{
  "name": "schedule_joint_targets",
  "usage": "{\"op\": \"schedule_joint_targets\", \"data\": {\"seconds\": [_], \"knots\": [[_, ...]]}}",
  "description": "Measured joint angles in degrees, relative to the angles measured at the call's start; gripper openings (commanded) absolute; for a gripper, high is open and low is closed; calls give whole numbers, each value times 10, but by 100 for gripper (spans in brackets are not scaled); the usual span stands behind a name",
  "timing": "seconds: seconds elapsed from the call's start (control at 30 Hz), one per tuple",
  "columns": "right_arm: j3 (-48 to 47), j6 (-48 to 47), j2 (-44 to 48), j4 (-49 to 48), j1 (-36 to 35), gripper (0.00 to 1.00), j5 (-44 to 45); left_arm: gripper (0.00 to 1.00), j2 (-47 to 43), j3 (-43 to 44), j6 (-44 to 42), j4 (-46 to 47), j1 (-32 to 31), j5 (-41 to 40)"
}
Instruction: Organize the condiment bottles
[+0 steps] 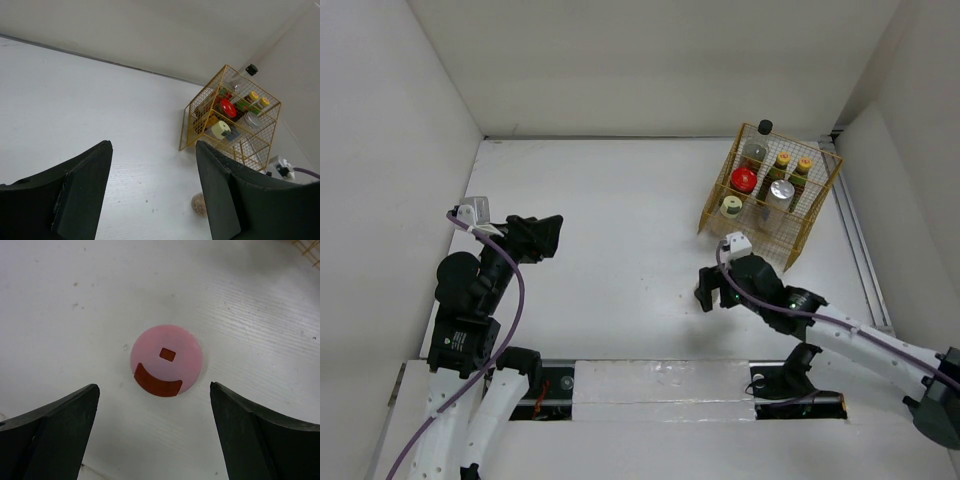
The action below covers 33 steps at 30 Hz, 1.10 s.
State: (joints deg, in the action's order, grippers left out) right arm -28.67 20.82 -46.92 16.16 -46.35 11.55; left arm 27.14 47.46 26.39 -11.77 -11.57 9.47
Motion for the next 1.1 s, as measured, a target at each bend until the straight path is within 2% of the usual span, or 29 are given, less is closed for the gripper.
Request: {"op": "schedule_joint_targets", "data": {"seconds": [0.13,0.23,0.37,0.47,0.5,0.53,0.6,0.77,0.93,1.1], "knots": [[-5,-1,-78,-5,-3,92,24,63,0,0,0,0,0,0],[-6,-3,-106,-15,-3,82,55,63,0,0,0,0,0,3],[-18,-5,-117,-34,-6,81,93,63,0,0,0,0,0,6],[-24,-11,-117,-50,-7,67,108,63,0,0,0,0,0,7],[-25,-13,-118,-56,-7,61,113,63,0,0,0,0,0,8],[-26,-15,-118,-61,-7,51,117,63,0,0,0,0,0,9],[-28,-19,-120,-65,-7,42,123,63,0,0,0,0,0,10],[-48,-26,-115,-36,-7,41,146,63,0,0,0,0,0,10],[-125,-58,-38,4,-2,40,190,63,1,0,0,0,0,12],[-207,-91,-8,-4,66,40,211,65,1,0,0,1,0,14]]}}
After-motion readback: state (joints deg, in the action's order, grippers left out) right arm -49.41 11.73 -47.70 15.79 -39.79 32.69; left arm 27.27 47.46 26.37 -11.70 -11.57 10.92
